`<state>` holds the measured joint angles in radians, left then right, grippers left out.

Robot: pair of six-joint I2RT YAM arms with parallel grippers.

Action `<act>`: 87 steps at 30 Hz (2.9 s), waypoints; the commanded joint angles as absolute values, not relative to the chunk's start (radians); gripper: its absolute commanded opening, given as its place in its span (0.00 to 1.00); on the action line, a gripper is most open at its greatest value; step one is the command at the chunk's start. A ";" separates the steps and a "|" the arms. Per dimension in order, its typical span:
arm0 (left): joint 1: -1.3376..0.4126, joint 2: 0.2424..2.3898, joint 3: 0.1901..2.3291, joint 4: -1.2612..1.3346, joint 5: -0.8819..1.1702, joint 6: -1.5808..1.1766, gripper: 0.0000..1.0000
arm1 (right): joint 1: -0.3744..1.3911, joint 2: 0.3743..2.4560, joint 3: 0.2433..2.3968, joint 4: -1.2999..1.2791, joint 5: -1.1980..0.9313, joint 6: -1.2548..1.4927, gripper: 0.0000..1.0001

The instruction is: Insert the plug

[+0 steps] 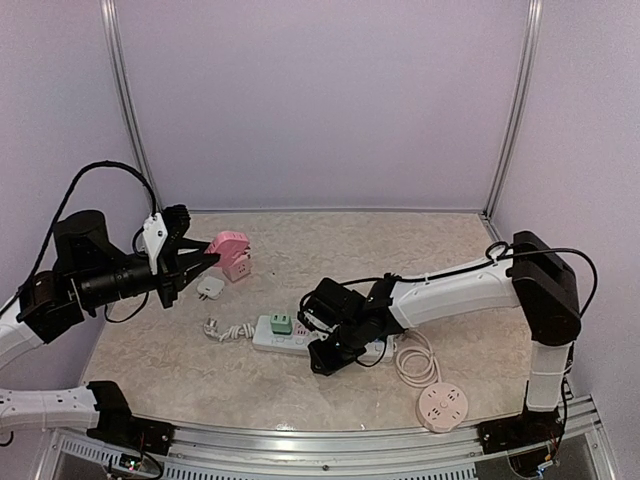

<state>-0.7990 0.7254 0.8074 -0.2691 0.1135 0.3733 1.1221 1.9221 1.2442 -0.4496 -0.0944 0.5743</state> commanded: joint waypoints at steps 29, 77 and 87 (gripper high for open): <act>-0.798 0.736 0.770 -0.208 0.110 0.421 0.00 | 0.928 1.602 1.181 -0.634 0.192 0.715 0.47; -0.819 0.903 0.865 -0.353 0.188 0.404 0.00 | 0.963 1.665 1.305 -0.260 -0.173 0.333 0.67; -0.901 1.222 1.095 -0.409 0.260 0.407 0.00 | 0.882 1.379 1.029 -0.138 -0.532 -0.199 0.75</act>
<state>-0.8810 1.1248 0.9859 -0.3744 0.2096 0.4126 0.8951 1.3540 1.0767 -0.1490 -0.3866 0.0563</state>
